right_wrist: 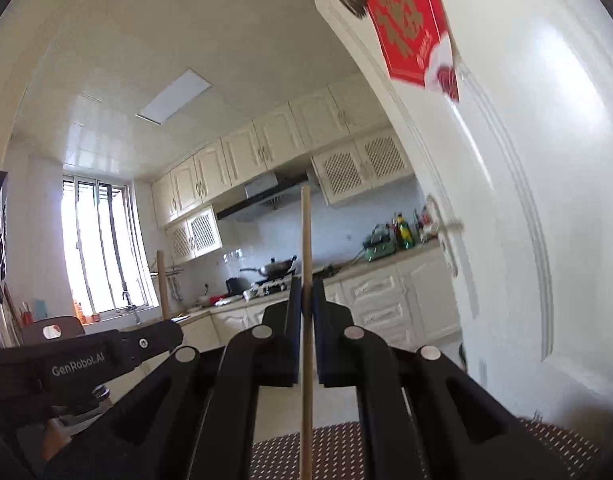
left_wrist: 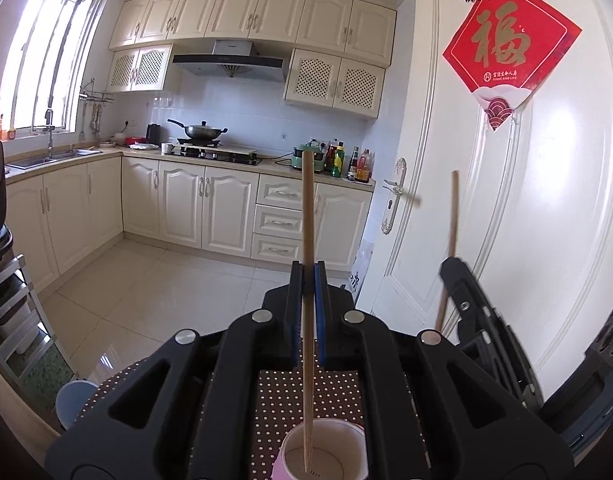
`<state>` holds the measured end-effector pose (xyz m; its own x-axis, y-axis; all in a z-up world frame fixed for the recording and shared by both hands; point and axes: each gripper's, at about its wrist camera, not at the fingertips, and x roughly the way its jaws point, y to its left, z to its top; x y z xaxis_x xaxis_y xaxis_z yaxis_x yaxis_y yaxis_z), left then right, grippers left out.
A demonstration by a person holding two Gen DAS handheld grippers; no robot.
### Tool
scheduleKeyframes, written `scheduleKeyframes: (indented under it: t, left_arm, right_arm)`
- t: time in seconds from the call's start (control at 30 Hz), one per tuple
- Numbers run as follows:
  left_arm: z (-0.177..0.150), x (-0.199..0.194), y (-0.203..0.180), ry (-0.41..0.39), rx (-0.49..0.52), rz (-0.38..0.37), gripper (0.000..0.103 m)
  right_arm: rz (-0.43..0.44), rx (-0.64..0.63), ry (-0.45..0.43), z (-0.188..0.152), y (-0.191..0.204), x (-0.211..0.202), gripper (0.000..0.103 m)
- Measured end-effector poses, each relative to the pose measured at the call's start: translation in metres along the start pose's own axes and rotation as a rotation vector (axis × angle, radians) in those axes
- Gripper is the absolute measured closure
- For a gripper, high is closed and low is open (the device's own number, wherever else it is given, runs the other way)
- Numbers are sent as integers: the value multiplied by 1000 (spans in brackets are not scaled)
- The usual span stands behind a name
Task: Organize utensils
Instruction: 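Lower the chopstick into the pink cup and open the right gripper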
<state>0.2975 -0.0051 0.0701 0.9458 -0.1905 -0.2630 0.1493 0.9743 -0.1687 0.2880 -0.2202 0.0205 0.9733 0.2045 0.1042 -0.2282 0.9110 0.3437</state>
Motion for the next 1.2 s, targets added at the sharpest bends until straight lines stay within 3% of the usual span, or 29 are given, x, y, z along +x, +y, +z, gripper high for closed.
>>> scheduleKeyframes:
  t: [0.57, 0.97, 1.2]
  left_arm:
    - [-33, 26, 5, 73, -6, 24, 97]
    - [-67, 39, 19, 155, -25, -29, 97]
    - [-75, 43, 25, 182, -12, -33, 94]
  right_arm:
    - [-15, -3, 104, -26, -5, 13, 99]
    - [10, -62, 318, -37, -1, 19, 99]
    - [0, -127, 485, -47, 8, 30, 98]
